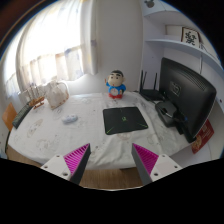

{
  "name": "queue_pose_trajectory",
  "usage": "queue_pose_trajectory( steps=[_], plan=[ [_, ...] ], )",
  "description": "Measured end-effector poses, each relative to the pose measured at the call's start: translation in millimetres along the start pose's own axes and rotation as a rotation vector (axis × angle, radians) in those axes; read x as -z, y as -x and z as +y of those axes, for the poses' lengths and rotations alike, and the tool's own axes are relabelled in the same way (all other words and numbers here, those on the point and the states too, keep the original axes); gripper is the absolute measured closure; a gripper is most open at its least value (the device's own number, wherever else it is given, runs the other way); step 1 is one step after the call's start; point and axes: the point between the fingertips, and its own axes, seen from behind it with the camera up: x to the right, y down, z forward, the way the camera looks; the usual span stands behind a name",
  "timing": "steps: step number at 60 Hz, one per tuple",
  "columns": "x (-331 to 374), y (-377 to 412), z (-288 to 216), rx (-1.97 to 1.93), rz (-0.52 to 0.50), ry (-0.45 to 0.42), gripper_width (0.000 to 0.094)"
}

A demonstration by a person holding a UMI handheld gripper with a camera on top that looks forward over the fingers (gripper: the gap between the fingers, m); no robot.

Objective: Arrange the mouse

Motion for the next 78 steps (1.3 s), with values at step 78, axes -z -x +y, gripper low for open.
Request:
queue_pose_trajectory(
  steps=[78],
  plan=[
    [-206,302,-15,0.103,-0.105,-0.168,0.0083]
  ],
)
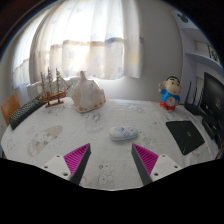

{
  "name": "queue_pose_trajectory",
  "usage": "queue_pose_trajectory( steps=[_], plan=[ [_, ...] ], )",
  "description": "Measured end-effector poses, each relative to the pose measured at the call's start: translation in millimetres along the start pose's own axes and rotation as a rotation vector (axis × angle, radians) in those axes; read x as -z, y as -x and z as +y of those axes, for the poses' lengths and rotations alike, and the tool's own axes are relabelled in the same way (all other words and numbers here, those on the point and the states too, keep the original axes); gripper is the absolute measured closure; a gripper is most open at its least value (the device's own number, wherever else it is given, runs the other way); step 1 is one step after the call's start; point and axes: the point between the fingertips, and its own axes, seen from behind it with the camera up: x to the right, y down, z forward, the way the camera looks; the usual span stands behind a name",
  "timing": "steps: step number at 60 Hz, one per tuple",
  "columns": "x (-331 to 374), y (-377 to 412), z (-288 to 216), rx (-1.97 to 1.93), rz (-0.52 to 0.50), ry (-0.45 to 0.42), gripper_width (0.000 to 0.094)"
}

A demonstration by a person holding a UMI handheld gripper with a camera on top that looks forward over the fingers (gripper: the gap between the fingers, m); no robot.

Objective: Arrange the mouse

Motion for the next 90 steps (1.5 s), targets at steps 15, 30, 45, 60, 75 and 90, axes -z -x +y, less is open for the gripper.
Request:
queue_pose_trajectory(
  steps=[15,30,45,60,75,90],
  plan=[
    [-62,-14,-3,-0.03,0.029,0.039,0.0084],
    [-107,-28,-13,-0.027,0.027,0.071,0.0078],
    [-140,-19,-32,-0.023,-0.039,0.079,0.0076],
    [-156,-15,-38,-0.03,-0.086,0.094,0.0117],
    [-158,-29,-41,-0.026,-0.083,0.113,0.0521],
    [-105,-98,-115,-0.098,-0.082,0.046,0.0578]
  ],
)
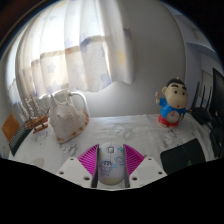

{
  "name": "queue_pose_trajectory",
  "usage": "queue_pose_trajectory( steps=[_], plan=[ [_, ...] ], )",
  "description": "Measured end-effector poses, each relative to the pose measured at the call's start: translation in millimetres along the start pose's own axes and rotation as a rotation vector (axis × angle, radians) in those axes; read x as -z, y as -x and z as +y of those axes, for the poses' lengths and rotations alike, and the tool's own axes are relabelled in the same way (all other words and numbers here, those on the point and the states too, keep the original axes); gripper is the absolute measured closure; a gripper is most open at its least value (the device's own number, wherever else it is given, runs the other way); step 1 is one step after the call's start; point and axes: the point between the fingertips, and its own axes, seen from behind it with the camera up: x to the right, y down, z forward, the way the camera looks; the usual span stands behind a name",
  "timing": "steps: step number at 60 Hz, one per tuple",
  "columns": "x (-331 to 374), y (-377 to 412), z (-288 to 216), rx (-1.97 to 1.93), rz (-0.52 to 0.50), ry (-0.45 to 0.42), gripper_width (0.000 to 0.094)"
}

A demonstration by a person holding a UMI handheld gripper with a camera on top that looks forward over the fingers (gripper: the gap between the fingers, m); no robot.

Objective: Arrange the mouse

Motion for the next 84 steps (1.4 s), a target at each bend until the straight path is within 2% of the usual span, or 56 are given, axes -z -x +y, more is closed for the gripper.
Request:
queue_pose_trajectory(
  steps=[7,13,22,31,32,33,35,39,40,42,44,46,52,58,71,84],
  plan=[
    [30,-74,-35,-0.015,0.057,-0.053,0.0577],
    [38,-153,-33,0.013,0.131,-0.059,0.0577],
    [26,-253,16,0.056,0.203,-0.011,0.0578],
    [4,-300,79,0.028,0.178,0.088,0.0572],
    [3,-302,86,0.024,0.173,0.101,0.0544],
    [2,-302,93,0.017,0.163,0.118,0.0526],
    [2,-302,87,0.003,0.138,0.083,0.0494],
    [3,-303,89,-0.026,0.123,0.093,0.0434],
    [4,-302,88,-0.03,0.119,0.096,0.0396],
    [7,-301,84,-0.03,0.133,0.099,0.0254],
    [13,-302,79,-0.014,0.149,0.097,0.0058],
    [20,-301,71,0.008,0.169,0.095,0.0103],
    [60,-279,42,0.04,0.212,0.097,0.0086],
    [111,-236,19,0.008,0.207,0.106,0.0089],
    [196,-131,13,0.005,0.124,0.148,0.0087],
    [214,-84,22,0.011,0.08,0.162,0.0085]
  ],
)
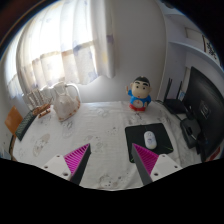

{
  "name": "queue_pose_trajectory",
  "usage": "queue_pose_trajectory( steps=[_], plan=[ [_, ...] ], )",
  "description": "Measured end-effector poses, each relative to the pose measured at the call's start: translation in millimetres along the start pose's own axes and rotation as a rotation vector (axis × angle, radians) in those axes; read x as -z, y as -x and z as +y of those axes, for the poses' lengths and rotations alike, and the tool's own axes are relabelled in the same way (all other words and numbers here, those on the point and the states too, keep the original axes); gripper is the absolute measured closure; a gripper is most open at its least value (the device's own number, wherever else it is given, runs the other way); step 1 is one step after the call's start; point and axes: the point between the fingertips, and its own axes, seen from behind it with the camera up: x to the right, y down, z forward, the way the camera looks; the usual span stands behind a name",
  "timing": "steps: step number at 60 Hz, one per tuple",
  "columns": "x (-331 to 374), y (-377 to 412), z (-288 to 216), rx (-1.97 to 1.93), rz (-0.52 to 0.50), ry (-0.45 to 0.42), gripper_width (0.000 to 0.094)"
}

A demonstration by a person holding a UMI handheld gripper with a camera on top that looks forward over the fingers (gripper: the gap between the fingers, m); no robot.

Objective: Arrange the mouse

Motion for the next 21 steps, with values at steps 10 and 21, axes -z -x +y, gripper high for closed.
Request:
queue_pose_trajectory(
  steps=[10,21],
  plan=[
    [-2,7,4,0.038,0.004,0.013,0.0085],
    [1,15,8,0.022,-0.007,0.026,0.0085]
  ],
)
